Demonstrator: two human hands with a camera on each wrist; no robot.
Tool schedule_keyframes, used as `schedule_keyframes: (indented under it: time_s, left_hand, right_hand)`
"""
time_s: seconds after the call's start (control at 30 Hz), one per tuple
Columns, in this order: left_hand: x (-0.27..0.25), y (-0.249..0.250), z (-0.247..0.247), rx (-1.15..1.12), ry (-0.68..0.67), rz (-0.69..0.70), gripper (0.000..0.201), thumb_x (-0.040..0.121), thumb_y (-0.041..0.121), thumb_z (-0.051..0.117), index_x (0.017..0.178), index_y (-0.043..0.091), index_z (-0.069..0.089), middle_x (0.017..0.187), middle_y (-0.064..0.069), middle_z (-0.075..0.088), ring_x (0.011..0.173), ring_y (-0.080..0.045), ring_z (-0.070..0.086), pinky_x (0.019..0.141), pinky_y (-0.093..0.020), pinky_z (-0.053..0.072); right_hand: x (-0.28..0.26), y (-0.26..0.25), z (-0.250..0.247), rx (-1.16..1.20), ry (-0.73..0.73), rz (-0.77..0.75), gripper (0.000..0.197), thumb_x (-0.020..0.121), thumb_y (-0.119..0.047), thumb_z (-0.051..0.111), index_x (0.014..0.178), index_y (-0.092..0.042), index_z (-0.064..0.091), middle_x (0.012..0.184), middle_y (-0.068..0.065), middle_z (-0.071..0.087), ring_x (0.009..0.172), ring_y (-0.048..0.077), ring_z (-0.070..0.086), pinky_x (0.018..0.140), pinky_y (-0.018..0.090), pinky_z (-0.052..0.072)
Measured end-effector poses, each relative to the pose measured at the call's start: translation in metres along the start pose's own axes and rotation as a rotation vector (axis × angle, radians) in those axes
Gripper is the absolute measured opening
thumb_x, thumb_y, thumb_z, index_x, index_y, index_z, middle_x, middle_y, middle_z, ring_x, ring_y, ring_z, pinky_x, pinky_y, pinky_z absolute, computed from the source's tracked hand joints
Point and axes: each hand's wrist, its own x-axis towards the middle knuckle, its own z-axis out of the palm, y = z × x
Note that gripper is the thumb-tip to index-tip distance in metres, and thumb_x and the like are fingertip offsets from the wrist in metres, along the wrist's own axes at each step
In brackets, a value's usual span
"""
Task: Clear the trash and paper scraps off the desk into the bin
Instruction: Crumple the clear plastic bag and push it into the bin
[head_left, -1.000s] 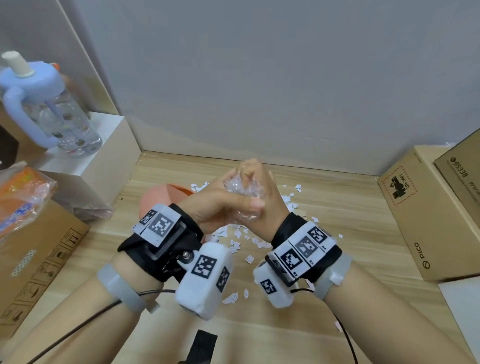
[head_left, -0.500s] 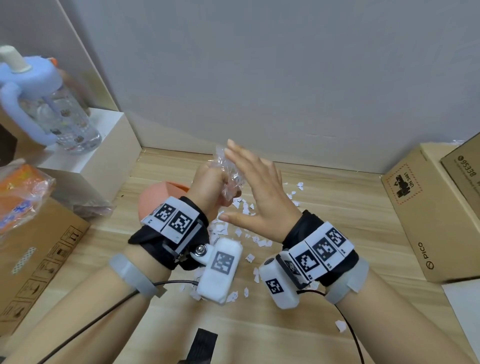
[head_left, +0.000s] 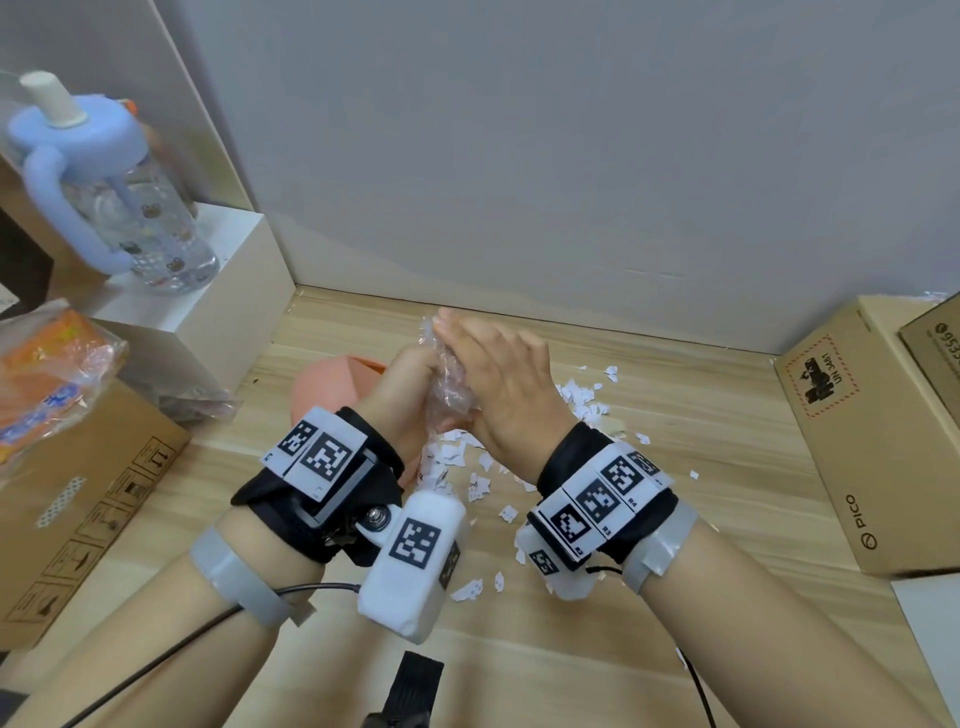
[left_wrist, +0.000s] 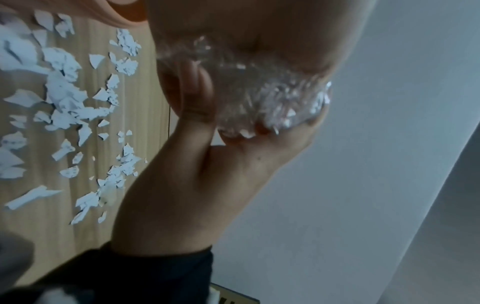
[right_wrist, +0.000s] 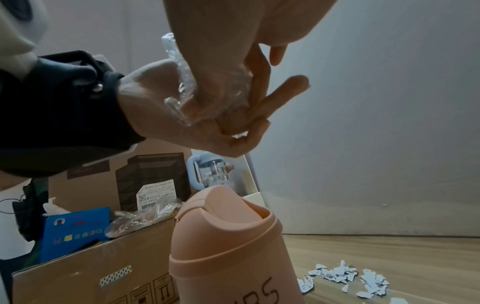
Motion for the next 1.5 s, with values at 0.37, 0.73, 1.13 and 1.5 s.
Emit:
schedule_keyframes:
  time_s: [0.37, 0.73, 1.13, 1.5]
  left_hand:
    - [-0.014, 0.006, -0.037, -0.033, -0.011, 0.053, 0.028, 0.074, 0.027, 0.054, 0.1, 0.016, 0.053, 0.087, -0.001, 0.059, 0.077, -0.014, 0.057, 0.076, -0.03, 0.044]
    - [0.011, -0.022, -0.105, 0.895, 0.641, -0.051, 0.083, 0.063, 0.033, 0.073, 0.134, 0.025, 0.032, 0.138, -0.009, 0.035, 0.127, -0.029, 0.039, 0.105, -0.047, 0.035]
    - [-0.001, -0.019, -0.12, 1.165, 0.544, 0.152, 0.074, 0.062, 0.021, 0.077, 0.129, 0.02, 0.047, 0.134, -0.002, 0.046, 0.121, -0.024, 0.048, 0.101, -0.033, 0.035]
    - [-0.006, -0.019, -0.123, 1.145, 0.461, 0.103, 0.094, 0.051, 0.017, 0.083, 0.135, 0.024, 0.042, 0.136, -0.002, 0.04, 0.126, -0.023, 0.042, 0.108, -0.032, 0.031]
  right_hand:
    - [0.013, 0.005, 0.004, 0.137, -0.109, 0.255, 0.044, 0.082, -0.032, 0.036, 0.114, -0.007, 0.055, 0.099, 0.005, 0.062, 0.092, 0.023, 0.052, 0.078, 0.029, 0.039]
    - [0.027, 0.001, 0.033, 0.41, -0.163, 0.557, 0.03, 0.09, -0.014, 0.05, 0.118, -0.005, 0.049, 0.108, 0.003, 0.041, 0.079, 0.003, 0.045, 0.08, 0.021, 0.036]
    - [0.024, -0.041, 0.079, 0.519, -0.149, 0.485, 0.039, 0.089, -0.017, 0.053, 0.123, -0.014, 0.034, 0.116, 0.005, 0.04, 0.083, 0.014, 0.045, 0.073, 0.029, 0.042]
    - [0.001, -0.044, 0.09, 0.335, -0.234, 0.357, 0.044, 0.081, -0.03, 0.047, 0.116, -0.004, 0.053, 0.125, 0.015, 0.055, 0.126, 0.031, 0.044, 0.111, 0.043, 0.023]
